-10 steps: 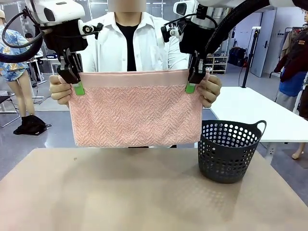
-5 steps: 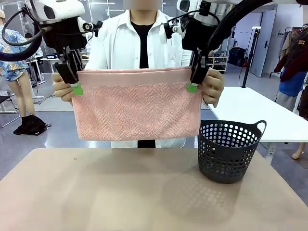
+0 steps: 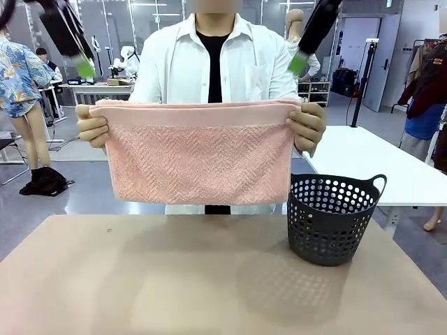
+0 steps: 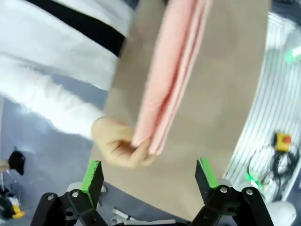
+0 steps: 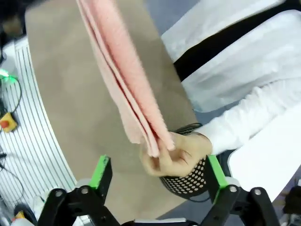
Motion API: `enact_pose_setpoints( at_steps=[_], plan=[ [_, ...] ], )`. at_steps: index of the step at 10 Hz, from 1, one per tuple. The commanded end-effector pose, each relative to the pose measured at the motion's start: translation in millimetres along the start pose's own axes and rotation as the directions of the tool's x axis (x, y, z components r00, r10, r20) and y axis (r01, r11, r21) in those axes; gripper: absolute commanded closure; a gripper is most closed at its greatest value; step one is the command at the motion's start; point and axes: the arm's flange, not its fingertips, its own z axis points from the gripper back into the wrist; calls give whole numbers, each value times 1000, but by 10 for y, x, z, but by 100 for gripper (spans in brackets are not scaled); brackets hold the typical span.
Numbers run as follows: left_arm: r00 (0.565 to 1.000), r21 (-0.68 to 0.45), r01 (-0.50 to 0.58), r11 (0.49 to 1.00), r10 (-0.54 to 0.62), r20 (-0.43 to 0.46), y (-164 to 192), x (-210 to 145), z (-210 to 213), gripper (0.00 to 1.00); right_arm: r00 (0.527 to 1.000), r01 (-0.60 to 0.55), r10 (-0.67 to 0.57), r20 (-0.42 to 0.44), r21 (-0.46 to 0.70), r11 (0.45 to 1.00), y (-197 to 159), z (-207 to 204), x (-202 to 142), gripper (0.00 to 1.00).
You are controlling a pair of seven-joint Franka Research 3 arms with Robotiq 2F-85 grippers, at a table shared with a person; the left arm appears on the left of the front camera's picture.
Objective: Fold the towel.
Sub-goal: Release the end of the 100 cm Hotel Towel you were holding.
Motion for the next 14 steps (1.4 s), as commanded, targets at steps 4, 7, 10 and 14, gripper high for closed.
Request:
enact_pose_setpoints(
  at_steps=[4, 7, 10, 14],
  plan=[
    [919, 250, -358, 900, 294, 262, -355, -1112, 1027, 0, 900, 403, -374, 224, -98, 910, 8, 882, -1099, 0],
    [824, 289, -543, 788, 434, 364, -581, -1792, 1352, 0, 820, 526, -455, 346, -145, 838, 143, 1321, -1720, 0],
    [761, 257, -620, 741, 488, 428, -712, -2335, 1629, 0, 805, 548, -455, 381, -183, 817, 290, 1569, -2013, 0],
    [764, 253, -617, 745, 490, 421, -698, -2430, 1717, 0, 817, 525, -437, 377, -172, 833, 282, 1689, -2032, 0]
  ],
)
